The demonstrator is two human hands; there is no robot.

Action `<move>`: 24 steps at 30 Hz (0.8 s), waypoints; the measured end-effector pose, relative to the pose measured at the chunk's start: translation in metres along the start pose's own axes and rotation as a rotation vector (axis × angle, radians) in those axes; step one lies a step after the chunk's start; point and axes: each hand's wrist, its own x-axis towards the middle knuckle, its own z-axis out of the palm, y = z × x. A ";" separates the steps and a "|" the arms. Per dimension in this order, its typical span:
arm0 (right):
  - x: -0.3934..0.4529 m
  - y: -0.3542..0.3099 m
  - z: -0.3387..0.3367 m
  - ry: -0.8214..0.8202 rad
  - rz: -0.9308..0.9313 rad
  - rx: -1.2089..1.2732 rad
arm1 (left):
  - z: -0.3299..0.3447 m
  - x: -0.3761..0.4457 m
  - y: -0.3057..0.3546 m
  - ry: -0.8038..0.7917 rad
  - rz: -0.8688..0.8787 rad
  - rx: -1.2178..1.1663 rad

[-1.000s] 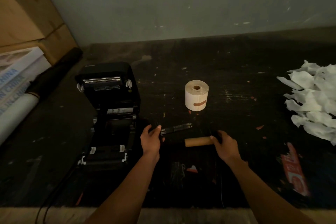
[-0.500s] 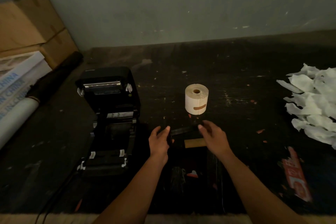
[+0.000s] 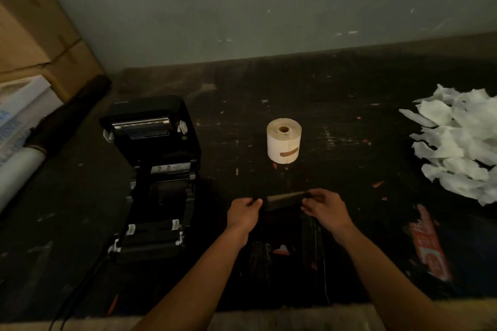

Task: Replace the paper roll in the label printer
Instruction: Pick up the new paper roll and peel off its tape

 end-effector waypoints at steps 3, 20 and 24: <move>-0.009 0.024 -0.001 0.015 0.045 -0.029 | 0.004 -0.007 -0.012 -0.032 0.012 0.152; -0.027 0.029 0.008 0.081 -0.038 -0.493 | 0.010 -0.019 -0.004 -0.070 0.028 0.451; -0.026 0.010 -0.003 0.199 -0.134 -0.437 | 0.000 -0.007 0.010 -0.032 0.141 0.494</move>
